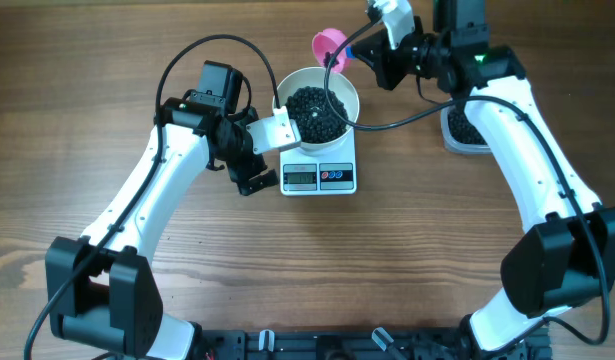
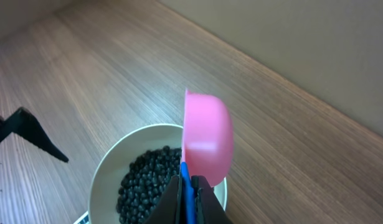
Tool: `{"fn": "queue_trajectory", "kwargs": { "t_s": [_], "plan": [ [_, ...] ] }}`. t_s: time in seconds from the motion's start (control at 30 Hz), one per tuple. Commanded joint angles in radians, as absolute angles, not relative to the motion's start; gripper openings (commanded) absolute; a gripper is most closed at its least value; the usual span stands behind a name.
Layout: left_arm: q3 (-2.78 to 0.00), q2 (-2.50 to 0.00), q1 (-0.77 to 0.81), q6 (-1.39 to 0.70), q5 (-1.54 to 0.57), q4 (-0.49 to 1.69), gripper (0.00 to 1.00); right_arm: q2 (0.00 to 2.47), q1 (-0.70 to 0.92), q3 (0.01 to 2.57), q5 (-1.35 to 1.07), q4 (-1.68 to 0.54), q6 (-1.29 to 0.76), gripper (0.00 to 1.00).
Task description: Scoop item into bowl and weigh 150g on scale
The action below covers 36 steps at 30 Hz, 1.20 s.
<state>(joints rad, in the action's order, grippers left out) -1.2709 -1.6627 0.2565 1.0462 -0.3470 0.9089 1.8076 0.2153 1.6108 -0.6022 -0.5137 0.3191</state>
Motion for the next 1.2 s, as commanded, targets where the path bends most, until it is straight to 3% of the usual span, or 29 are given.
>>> {"fn": "queue_trajectory", "kwargs": {
  "t_s": [0.0, 0.1, 0.17, 0.27, 0.33, 1.17],
  "plan": [
    [-1.275, -1.666, 0.257, 1.063, -0.37, 0.91, 1.0, 1.781, 0.219, 1.628, -0.563, -0.51, 0.289, 0.04],
    [-1.275, -1.666, 0.257, 1.063, -0.37, 0.91, 1.0, 1.781, 0.23, 1.629, -0.656, -0.484, 0.301, 0.04],
    [-1.275, -1.666, 0.257, 1.063, -0.37, 0.91, 1.0, 1.781, 0.225, 1.628, -0.56, -0.487, 0.297, 0.04],
    [-1.275, -1.666, 0.257, 1.063, -0.37, 0.909, 1.0, 1.781, 0.229, 1.629, -0.677, -0.471, 0.316, 0.04],
    [-1.275, -1.666, 0.257, 1.063, -0.37, 0.909, 1.0, 1.781, 0.226, 1.628, -0.588, -0.488, 0.3, 0.04],
    [-1.275, -1.666, 0.257, 1.063, -0.37, 0.91, 1.0, 1.781, 0.227, 1.629, -0.551, -0.481, 0.285, 0.04]
  ]
}}
